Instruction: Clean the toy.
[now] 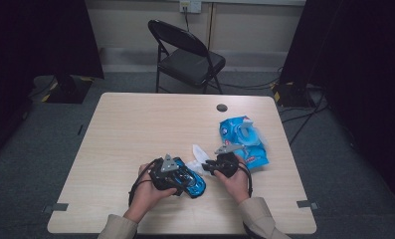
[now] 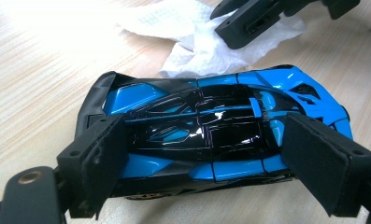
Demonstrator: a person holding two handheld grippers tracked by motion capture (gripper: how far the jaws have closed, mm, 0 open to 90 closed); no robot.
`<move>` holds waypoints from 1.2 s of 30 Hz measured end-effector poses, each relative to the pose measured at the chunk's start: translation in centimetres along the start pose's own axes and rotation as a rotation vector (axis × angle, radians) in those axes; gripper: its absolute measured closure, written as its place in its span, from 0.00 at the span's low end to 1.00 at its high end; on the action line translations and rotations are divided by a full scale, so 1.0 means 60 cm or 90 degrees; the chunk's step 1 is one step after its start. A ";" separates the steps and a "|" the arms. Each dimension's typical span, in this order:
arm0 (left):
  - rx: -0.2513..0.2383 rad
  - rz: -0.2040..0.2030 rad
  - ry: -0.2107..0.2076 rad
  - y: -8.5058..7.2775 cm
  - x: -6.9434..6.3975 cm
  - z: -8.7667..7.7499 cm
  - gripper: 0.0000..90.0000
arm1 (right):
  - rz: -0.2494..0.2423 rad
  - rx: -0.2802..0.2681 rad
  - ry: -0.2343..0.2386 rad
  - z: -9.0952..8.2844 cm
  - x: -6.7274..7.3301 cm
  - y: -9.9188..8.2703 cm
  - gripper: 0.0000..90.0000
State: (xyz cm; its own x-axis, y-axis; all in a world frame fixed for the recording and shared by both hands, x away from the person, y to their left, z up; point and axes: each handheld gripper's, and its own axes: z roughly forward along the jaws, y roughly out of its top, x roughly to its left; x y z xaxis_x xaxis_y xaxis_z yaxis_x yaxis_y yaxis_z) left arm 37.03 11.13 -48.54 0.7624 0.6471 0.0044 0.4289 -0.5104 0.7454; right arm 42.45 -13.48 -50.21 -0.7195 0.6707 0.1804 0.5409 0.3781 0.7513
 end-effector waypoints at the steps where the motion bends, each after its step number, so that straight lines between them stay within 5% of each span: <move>1: -0.001 0.001 0.000 0.000 0.000 0.000 0.16 | 0.005 0.000 -0.002 0.001 0.000 0.000 0.84; 5: -0.002 -0.001 0.001 0.000 0.000 0.000 0.16 | 0.007 -0.001 -0.010 0.004 0.003 -0.003 0.95; 10: 0.000 0.003 0.001 0.000 0.001 0.000 0.16 | 0.035 -0.001 -0.004 0.004 0.004 -0.001 0.97; 19: 0.000 0.001 -0.001 -0.001 0.000 0.000 0.16 | 0.044 -0.063 0.055 -0.002 0.023 0.051 0.98; 24: -0.001 0.001 -0.002 -0.001 0.001 0.000 0.16 | 0.031 -0.043 0.079 0.015 0.036 0.048 0.98; 36: -0.003 0.002 -0.001 -0.001 0.001 0.000 0.16 | 0.012 0.002 0.061 0.067 0.039 0.046 0.98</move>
State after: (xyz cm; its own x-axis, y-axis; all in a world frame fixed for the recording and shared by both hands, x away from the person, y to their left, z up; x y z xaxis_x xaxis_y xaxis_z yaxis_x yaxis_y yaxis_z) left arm 37.04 11.21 -48.58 0.7642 0.6449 0.0054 0.4247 -0.5095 0.7484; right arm 43.99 -8.31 -50.26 -0.7477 0.6135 0.2543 0.5559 0.3687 0.7450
